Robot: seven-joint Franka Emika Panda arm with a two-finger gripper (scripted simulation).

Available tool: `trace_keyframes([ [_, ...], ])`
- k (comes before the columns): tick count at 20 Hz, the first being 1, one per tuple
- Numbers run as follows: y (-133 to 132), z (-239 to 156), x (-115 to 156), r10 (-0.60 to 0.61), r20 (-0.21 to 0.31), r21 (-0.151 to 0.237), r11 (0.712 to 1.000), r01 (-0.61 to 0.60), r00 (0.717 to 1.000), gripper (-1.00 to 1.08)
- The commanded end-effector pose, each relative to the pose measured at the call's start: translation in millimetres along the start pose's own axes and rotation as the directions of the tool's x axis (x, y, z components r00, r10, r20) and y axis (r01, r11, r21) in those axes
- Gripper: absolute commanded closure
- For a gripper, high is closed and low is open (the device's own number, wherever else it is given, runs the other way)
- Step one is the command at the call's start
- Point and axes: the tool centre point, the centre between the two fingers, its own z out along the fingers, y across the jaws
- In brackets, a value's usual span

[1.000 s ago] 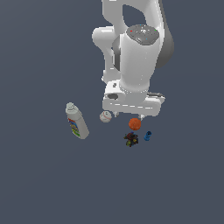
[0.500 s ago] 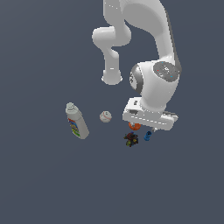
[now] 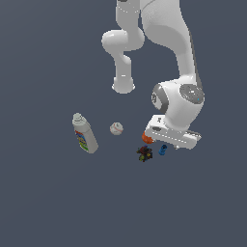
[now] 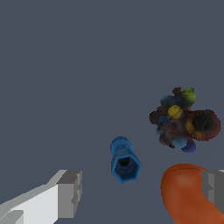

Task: Pick up a designated object from a clutter of objects.

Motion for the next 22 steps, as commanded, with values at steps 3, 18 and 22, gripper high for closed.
trace_keyframes([
  [3, -6.3, 9.1, -4.9, 0.015, 0.000, -0.001, 1.000, -0.015, 1.000, -0.92],
  [18, -5.9, 50.3, -6.5, 0.016, 0.000, -0.001, 1.000, -0.016, 1.000, -0.92],
  [22, -6.5, 59.3, -6.0, 0.017, 0.000, -0.001, 1.000, -0.017, 1.000, -0.92],
])
